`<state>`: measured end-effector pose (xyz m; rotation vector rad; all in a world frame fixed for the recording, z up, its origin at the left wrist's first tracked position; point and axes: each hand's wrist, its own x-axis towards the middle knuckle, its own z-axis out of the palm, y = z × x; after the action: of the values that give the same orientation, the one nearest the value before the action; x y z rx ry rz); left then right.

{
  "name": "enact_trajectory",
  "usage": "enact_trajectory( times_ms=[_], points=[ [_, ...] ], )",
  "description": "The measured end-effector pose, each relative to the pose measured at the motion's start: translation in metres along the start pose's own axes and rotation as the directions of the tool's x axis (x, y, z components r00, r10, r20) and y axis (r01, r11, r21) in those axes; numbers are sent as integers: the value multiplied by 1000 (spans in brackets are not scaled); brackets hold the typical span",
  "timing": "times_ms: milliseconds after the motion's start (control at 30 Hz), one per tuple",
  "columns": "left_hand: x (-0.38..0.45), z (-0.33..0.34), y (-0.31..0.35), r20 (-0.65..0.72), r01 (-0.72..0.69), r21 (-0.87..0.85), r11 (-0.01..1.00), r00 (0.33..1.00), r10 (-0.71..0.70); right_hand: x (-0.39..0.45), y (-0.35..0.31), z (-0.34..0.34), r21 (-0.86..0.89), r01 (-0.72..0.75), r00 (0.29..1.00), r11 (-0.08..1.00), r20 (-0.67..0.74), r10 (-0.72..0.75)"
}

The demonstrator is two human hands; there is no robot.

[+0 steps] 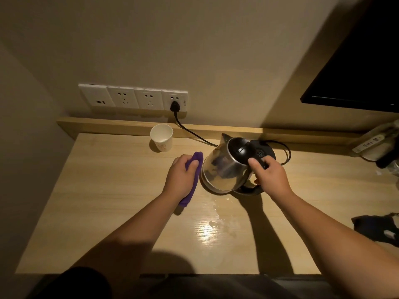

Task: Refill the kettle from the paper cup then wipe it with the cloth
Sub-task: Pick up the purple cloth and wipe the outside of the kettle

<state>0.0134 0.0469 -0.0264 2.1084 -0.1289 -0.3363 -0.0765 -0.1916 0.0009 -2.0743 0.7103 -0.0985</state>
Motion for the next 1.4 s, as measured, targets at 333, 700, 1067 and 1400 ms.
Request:
enact_trajectory(
  times_ms=[333, 700, 1067, 1400],
  points=[
    [11, 37, 65, -20, -276, 74, 958, 960, 278, -3, 20, -3, 300, -165, 975, 940, -97, 202],
    [33, 71, 84, 51, -429, 392, 814, 893, 447, -12, 25, 6, 369, -168, 970, 914, -105, 220],
    [60, 46, 31, 31, -72, 412, 908, 997, 65, -6, 28, 1, 349, -152, 973, 925, -110, 201],
    [-3, 96, 84, 26, -550, 483, 681, 786, 617, -2, 18, 8, 346, -193, 953, 918, -157, 259]
  ],
)
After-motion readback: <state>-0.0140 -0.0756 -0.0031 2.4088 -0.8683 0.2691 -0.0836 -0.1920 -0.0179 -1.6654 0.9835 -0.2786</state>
